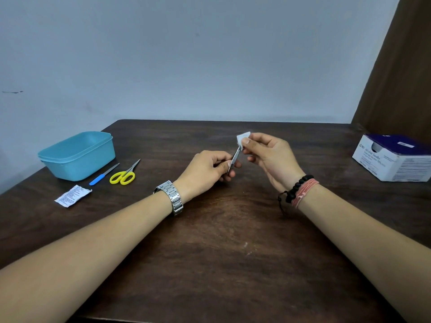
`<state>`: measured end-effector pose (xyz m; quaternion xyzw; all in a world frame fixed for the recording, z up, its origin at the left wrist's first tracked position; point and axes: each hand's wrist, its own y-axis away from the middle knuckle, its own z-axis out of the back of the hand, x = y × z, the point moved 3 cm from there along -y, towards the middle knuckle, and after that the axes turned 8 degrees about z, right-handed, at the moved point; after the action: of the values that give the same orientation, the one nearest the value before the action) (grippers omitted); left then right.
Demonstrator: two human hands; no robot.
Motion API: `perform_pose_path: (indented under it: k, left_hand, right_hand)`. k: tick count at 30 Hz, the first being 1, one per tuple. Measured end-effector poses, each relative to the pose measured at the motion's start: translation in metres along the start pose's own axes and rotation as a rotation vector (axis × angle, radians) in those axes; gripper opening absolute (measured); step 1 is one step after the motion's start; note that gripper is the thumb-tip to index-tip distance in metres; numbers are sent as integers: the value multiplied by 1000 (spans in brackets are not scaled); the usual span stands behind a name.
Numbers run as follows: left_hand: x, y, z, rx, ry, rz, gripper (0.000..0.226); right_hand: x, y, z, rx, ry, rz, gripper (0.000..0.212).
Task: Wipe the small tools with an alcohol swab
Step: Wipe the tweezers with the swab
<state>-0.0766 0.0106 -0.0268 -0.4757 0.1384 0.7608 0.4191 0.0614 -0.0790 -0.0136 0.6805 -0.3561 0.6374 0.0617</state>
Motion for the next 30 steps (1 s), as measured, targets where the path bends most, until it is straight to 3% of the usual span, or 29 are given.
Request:
perform_pose_path:
  k: [5,10,15,23,30]
  left_hand:
    - [-1,1,0,-8,-24,-4,21]
    - [-2,2,0,-2,-45,-6,20]
    - [-2,1,1,-7,-41,-9,20]
    - [2,-1,1,-10,-26,-9,20]
    - [7,-3,8,-168,89,18,12]
  right_hand:
    - [-6,3,-6,74,42,-40,5]
    - [-1,1,-1,11,32,6,5]
    - [-4,3,-5,55,56,-8,6]
    - [4,-2,5,-85,-14,25,8]
    - [-8,1,5,-126,38,-85,11]
